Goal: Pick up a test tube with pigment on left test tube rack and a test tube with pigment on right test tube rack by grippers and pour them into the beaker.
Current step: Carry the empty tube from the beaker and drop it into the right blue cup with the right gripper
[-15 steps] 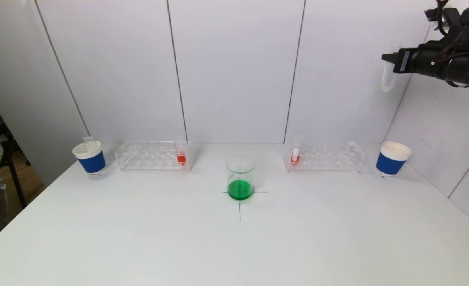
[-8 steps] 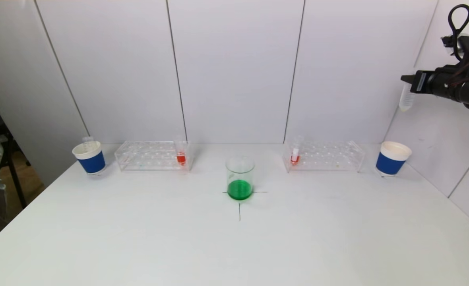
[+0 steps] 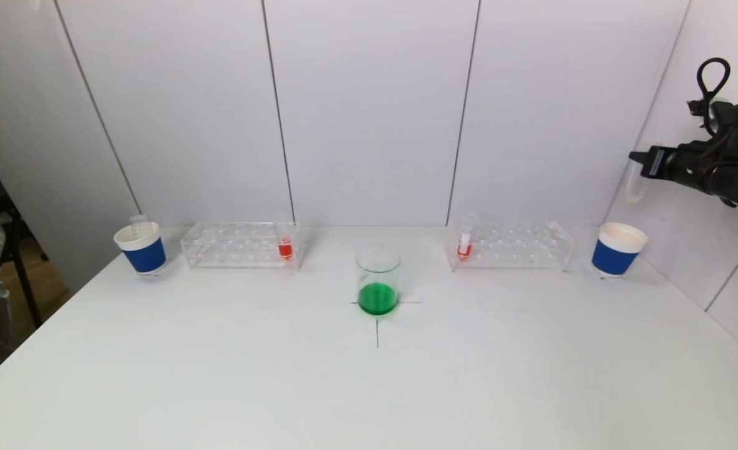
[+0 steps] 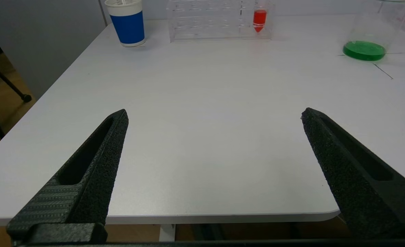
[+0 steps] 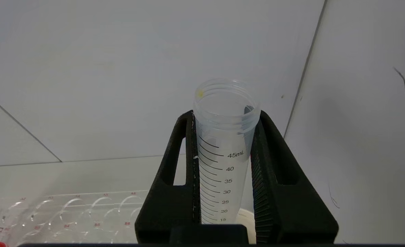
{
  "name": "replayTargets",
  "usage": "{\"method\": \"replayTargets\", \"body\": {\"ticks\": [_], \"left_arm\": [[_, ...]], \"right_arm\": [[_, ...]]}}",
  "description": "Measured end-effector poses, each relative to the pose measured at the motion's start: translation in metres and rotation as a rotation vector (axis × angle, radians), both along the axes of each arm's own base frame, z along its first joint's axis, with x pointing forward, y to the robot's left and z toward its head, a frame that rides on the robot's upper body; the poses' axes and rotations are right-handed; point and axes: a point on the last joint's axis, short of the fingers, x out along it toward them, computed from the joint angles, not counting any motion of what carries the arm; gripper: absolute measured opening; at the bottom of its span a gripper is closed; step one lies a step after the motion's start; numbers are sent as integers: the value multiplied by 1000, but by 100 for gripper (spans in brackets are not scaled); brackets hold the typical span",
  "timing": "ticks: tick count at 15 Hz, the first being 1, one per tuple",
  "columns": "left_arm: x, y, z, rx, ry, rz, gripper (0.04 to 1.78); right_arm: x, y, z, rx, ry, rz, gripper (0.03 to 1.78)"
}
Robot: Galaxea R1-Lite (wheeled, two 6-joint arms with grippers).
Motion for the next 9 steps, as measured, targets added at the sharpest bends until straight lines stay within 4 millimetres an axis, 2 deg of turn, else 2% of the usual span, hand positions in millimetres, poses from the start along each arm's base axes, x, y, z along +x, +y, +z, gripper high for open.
{"method": "replayTargets", "body": {"ticks": [3,9], "left_arm": [[0,0,0,0,0,0,176],[0,0,0,0,-1,1,176]], "right_arm": [[2,-11,-18,5,11,-21,48],[1,-18,-55,0,5,-29,48]]}}
